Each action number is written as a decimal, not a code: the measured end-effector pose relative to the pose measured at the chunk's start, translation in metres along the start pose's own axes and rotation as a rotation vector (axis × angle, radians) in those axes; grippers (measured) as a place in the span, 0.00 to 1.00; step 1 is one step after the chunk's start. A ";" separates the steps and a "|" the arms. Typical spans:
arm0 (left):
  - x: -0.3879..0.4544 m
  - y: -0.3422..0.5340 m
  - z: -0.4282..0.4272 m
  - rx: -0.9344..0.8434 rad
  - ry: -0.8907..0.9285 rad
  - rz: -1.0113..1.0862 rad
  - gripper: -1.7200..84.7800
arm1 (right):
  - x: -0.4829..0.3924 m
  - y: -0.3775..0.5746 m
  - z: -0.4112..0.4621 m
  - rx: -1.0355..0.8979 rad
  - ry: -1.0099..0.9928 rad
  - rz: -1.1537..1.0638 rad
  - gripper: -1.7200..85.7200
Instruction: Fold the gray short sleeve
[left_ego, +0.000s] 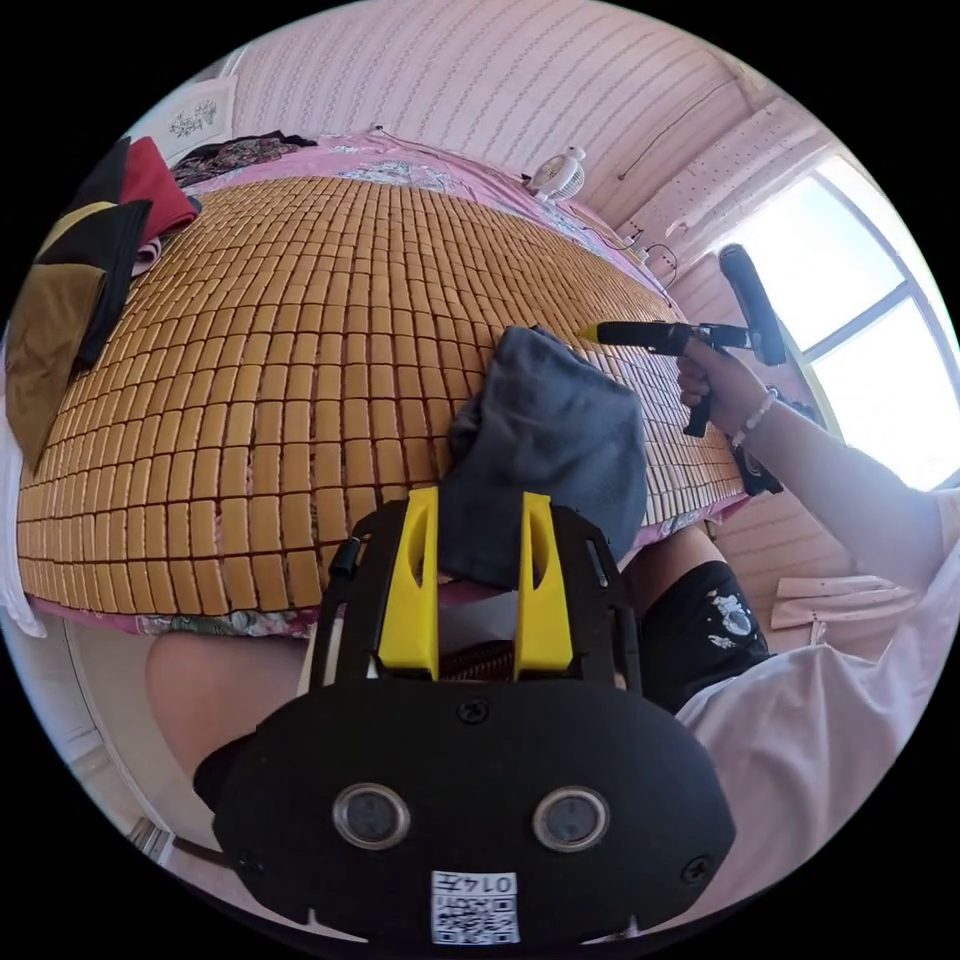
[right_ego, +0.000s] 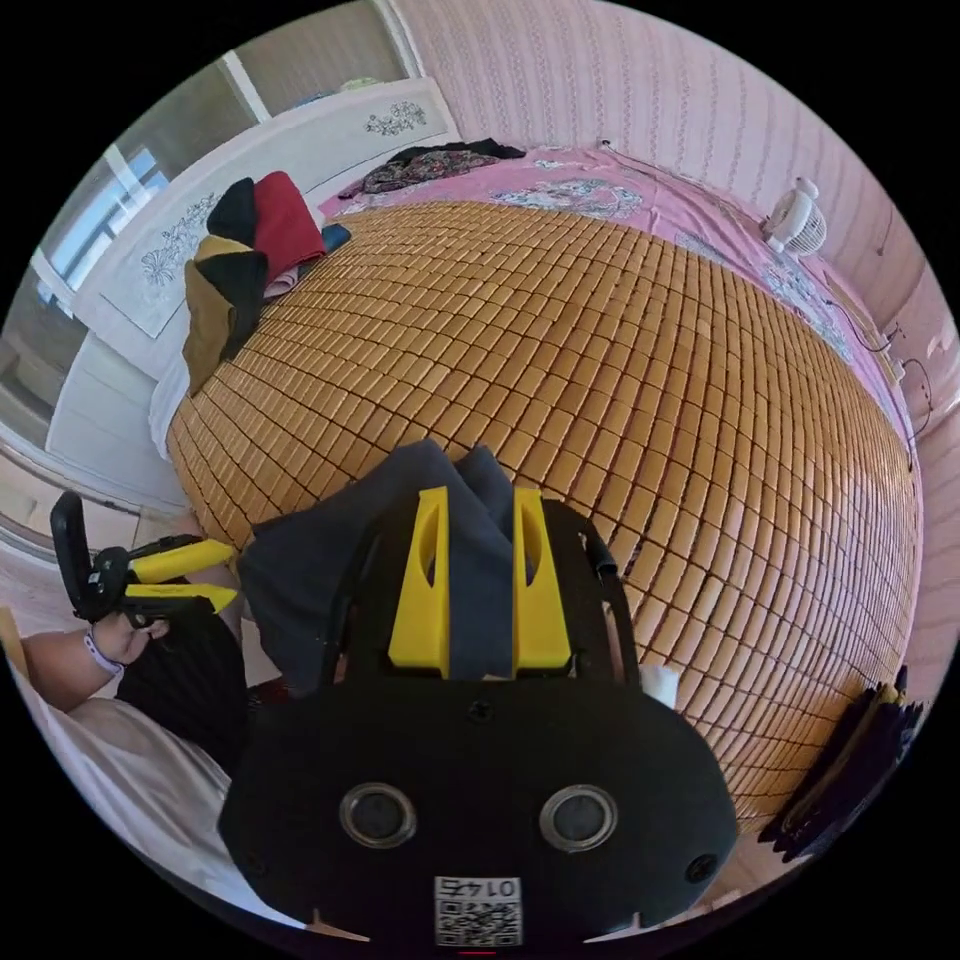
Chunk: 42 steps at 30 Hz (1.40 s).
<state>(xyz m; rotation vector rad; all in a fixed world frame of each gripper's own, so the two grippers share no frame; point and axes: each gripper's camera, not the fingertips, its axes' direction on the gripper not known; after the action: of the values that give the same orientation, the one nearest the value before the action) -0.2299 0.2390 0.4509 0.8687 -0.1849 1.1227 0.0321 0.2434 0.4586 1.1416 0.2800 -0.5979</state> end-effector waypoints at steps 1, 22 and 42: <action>0.000 -0.001 0.001 -0.006 -0.003 0.004 0.16 | -0.013 -0.005 0.004 -0.001 0.015 -0.056 0.12; 0.023 -0.022 -0.002 -0.007 -0.070 0.127 0.06 | -0.026 0.004 -0.014 0.030 0.001 -0.011 0.07; 0.030 -0.027 0.012 -0.114 -0.134 0.136 0.07 | -0.008 0.058 -0.020 0.115 -0.239 0.036 0.08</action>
<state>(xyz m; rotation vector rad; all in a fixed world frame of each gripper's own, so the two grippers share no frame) -0.1895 0.2475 0.4613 0.8395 -0.4199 1.1684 0.0608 0.2806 0.4983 1.1698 0.0201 -0.7191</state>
